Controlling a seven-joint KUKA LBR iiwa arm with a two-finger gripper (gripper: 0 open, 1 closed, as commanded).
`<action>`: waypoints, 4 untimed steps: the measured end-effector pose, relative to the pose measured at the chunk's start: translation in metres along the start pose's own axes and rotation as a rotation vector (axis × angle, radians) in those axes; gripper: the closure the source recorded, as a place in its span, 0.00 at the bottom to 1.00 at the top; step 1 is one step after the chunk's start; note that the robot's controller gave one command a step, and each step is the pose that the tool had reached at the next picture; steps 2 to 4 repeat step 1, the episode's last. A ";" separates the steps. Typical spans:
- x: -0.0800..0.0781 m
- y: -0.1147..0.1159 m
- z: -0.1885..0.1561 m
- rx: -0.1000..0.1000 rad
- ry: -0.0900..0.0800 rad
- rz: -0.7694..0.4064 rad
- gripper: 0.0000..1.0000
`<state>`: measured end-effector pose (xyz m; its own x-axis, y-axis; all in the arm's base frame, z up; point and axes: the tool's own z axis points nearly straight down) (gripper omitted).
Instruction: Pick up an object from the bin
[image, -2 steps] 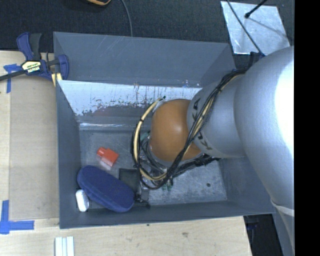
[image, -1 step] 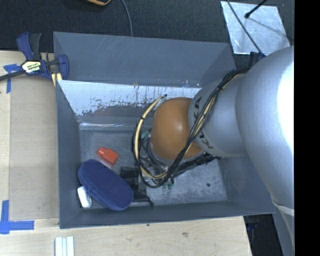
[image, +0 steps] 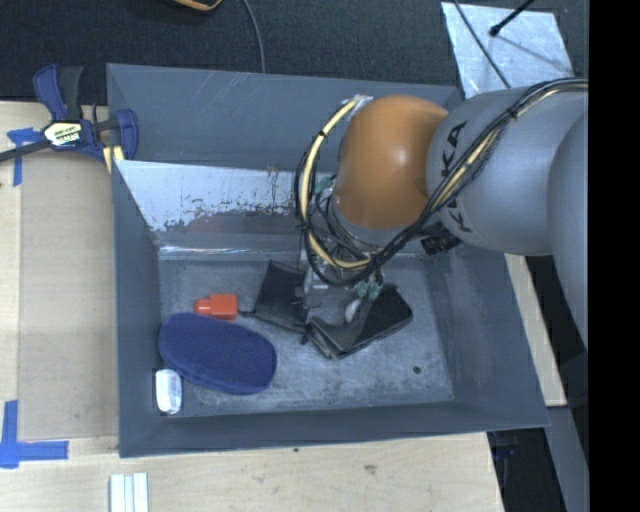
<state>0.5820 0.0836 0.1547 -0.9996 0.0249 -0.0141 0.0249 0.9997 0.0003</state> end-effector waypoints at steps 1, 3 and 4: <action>0.027 0.016 -0.090 -0.002 0.003 0.021 1.00; 0.027 0.016 -0.090 -0.002 0.003 0.021 1.00; 0.027 0.016 -0.090 -0.002 0.003 0.021 1.00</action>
Offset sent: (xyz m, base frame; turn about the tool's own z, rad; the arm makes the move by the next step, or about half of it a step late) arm -0.0293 0.0158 0.0839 0.0231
